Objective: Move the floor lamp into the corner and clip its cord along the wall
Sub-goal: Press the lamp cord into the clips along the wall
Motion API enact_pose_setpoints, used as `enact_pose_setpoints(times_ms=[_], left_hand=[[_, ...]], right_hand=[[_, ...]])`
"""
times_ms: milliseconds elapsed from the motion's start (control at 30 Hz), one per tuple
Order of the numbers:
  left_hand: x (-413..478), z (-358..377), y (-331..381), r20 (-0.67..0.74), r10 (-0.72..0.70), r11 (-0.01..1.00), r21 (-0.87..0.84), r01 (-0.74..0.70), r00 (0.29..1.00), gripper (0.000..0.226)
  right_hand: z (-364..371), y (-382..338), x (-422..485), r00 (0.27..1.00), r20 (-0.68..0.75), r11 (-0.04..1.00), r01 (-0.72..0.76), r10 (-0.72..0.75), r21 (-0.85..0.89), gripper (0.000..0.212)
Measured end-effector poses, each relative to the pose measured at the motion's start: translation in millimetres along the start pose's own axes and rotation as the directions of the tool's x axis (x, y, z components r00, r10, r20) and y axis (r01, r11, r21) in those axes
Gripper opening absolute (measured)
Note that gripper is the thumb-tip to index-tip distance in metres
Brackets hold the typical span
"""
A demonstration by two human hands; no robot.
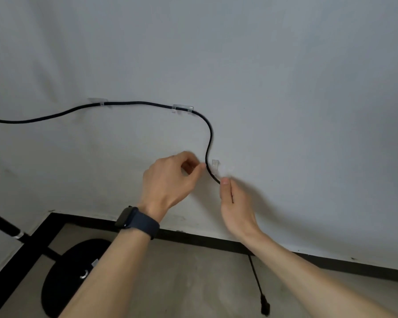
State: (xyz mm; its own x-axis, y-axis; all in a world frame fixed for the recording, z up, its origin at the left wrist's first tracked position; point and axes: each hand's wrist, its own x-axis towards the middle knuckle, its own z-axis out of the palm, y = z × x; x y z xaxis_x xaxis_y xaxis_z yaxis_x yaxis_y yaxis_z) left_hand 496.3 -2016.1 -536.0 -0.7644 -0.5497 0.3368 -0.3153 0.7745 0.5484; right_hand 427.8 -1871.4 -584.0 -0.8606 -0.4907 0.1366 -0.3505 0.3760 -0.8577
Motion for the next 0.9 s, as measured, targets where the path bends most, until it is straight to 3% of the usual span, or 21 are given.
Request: enact_pose_setpoints(times_ms=[133,300,500,733,900], left_hand=[[-5.8,10.5,-9.3,0.089,0.011,0.999,-0.035,-0.008,0.996,0.027],[-5.1,20.3,-1.9,0.072,-0.042,0.929,-0.364,0.066,0.997,0.019],[2.1,21.5,4.1,-0.006,-0.095,0.932,-0.353,0.087,0.995,0.027],[-1.7,22.9,-3.2,0.015,-0.126,0.915,-0.385,0.122,0.992,0.027],[-19.8,33.5,-37.7,0.156,-0.151,0.931,-0.308,0.194,0.976,0.018]], right_hand=[[-0.9,6.6,1.2,0.997,-0.080,1.000,0.004,-0.002,0.029,0.041],[-5.4,9.1,4.1,0.989,-0.141,0.998,0.049,-0.043,0.039,0.040],[1.4,10.1,2.6,0.982,-0.187,0.997,-0.011,0.026,0.078,0.037],[21.1,29.0,-10.3,0.998,-0.009,0.997,-0.064,0.065,0.040,0.027],[29.3,18.1,3.3,0.982,0.097,0.980,-0.174,0.165,0.100,0.026]])
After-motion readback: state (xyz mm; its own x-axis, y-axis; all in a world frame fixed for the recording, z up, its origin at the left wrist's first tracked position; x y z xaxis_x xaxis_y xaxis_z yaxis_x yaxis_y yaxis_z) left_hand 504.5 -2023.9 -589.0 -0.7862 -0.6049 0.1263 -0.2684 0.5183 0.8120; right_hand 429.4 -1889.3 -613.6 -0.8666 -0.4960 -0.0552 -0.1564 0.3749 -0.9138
